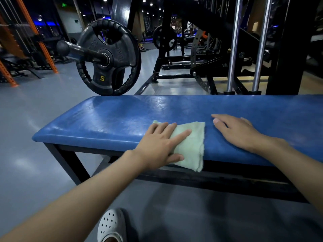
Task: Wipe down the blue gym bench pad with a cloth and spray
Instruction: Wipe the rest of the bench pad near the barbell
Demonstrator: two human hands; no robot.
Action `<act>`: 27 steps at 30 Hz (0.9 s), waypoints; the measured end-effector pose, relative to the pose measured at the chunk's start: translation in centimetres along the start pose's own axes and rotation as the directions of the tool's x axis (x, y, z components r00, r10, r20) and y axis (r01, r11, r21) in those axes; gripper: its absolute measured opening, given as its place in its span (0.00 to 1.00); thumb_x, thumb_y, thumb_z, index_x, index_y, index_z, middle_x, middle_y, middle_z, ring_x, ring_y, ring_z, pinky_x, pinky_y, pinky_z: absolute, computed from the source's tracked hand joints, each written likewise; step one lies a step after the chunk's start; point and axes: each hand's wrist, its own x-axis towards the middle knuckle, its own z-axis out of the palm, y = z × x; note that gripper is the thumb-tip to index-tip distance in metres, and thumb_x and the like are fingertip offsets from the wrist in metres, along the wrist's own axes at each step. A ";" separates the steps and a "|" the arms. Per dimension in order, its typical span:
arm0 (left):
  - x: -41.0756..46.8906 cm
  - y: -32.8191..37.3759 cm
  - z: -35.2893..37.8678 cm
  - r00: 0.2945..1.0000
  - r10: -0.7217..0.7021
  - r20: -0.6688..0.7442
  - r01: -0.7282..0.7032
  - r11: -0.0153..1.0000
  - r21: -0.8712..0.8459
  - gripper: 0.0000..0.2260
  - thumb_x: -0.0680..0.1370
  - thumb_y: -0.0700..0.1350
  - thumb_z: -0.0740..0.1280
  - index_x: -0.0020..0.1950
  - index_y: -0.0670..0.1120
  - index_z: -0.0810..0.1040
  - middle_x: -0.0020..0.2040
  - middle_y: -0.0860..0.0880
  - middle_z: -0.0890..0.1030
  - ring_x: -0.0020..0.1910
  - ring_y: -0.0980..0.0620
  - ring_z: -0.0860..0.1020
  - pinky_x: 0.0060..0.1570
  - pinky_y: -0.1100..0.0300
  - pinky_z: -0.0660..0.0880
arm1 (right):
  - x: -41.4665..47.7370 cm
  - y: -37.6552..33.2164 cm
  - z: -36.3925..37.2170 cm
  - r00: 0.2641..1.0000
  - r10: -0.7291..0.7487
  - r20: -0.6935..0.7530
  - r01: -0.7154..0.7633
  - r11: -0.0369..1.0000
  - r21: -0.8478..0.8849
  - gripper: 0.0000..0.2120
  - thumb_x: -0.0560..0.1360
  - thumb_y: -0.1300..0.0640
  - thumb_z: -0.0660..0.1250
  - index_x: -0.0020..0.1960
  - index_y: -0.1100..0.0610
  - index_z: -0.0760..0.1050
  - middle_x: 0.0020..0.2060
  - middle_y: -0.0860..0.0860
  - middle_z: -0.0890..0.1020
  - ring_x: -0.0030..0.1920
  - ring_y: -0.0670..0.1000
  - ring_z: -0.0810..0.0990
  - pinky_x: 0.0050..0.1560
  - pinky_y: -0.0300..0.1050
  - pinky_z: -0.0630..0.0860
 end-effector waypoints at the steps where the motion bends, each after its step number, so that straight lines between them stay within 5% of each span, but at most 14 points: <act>1: 0.8 1.2 0.0 1.000 0.017 -0.005 -0.017 1.000 0.003 0.35 0.74 0.70 0.49 0.79 0.58 0.52 0.73 0.41 0.67 0.68 0.38 0.67 0.68 0.40 0.62 | -0.3 -0.2 -0.2 0.998 -0.010 -0.062 0.011 1.000 0.024 0.23 0.83 0.44 0.50 0.76 0.49 0.66 0.75 0.48 0.69 0.76 0.51 0.63 0.76 0.59 0.53; 5: 1.2 2.1 -0.9 0.999 -0.037 0.024 0.040 0.991 -0.127 0.37 0.73 0.73 0.55 0.80 0.61 0.52 0.79 0.48 0.59 0.78 0.43 0.55 0.75 0.41 0.51 | -2.4 -2.4 -0.4 0.955 -0.089 -0.283 0.091 0.996 -0.008 0.20 0.83 0.51 0.57 0.73 0.55 0.69 0.71 0.51 0.73 0.72 0.54 0.67 0.73 0.50 0.59; 8: -0.9 -1.1 -1.6 0.981 -0.182 0.060 0.192 0.932 -0.307 0.39 0.71 0.77 0.49 0.79 0.62 0.55 0.81 0.53 0.54 0.80 0.51 0.46 0.76 0.41 0.46 | -3.7 -6.3 1.2 0.892 -0.209 -0.400 0.199 0.978 -0.067 0.17 0.81 0.57 0.59 0.67 0.60 0.75 0.64 0.54 0.79 0.67 0.55 0.73 0.68 0.47 0.63; 11: -2.9 -4.4 -1.1 0.954 -0.288 0.088 0.301 0.896 -0.326 0.37 0.72 0.72 0.41 0.79 0.62 0.57 0.81 0.54 0.54 0.80 0.52 0.46 0.77 0.44 0.45 | -3.3 -9.7 5.2 0.881 -0.282 -0.381 0.228 0.957 -0.180 0.23 0.78 0.49 0.54 0.64 0.58 0.77 0.59 0.56 0.82 0.63 0.59 0.78 0.65 0.56 0.69; 14: -4.0 -5.1 0.0 0.950 -0.285 0.124 0.309 0.915 -0.260 0.34 0.73 0.68 0.38 0.79 0.63 0.55 0.81 0.54 0.56 0.80 0.50 0.49 0.76 0.46 0.47 | -2.8 -11.1 8.5 0.963 -0.198 -0.184 0.117 0.919 -0.377 0.30 0.78 0.38 0.45 0.70 0.48 0.72 0.67 0.55 0.77 0.69 0.62 0.73 0.69 0.65 0.61; 17: -4.1 -5.1 1.0 0.954 -0.297 0.047 0.300 0.927 -0.226 0.31 0.76 0.66 0.39 0.78 0.64 0.59 0.78 0.54 0.62 0.78 0.49 0.56 0.73 0.47 0.53 | -2.4 -10.0 8.6 0.971 -0.183 -0.153 0.092 0.881 -0.464 0.28 0.78 0.37 0.48 0.67 0.49 0.75 0.64 0.57 0.79 0.65 0.64 0.76 0.66 0.65 0.66; 21: -3.5 -5.2 0.9 0.955 -0.297 -0.020 0.285 0.933 -0.221 0.26 0.78 0.65 0.43 0.73 0.62 0.66 0.71 0.53 0.70 0.73 0.50 0.64 0.69 0.46 0.59 | -3.5 -6.5 7.4 0.946 -0.226 -0.234 0.087 0.869 -0.487 0.24 0.79 0.41 0.55 0.63 0.54 0.79 0.60 0.59 0.82 0.62 0.63 0.78 0.63 0.62 0.71; 27: -1.9 -3.2 0.7 0.971 -0.237 -0.001 0.230 0.941 -0.250 0.29 0.77 0.64 0.39 0.76 0.64 0.61 0.76 0.57 0.64 0.73 0.51 0.60 0.70 0.46 0.57 | -3.9 -6.6 8.3 0.880 -0.135 -0.456 -0.070 0.911 -0.406 0.22 0.79 0.44 0.56 0.62 0.55 0.79 0.61 0.59 0.81 0.63 0.65 0.77 0.65 0.62 0.69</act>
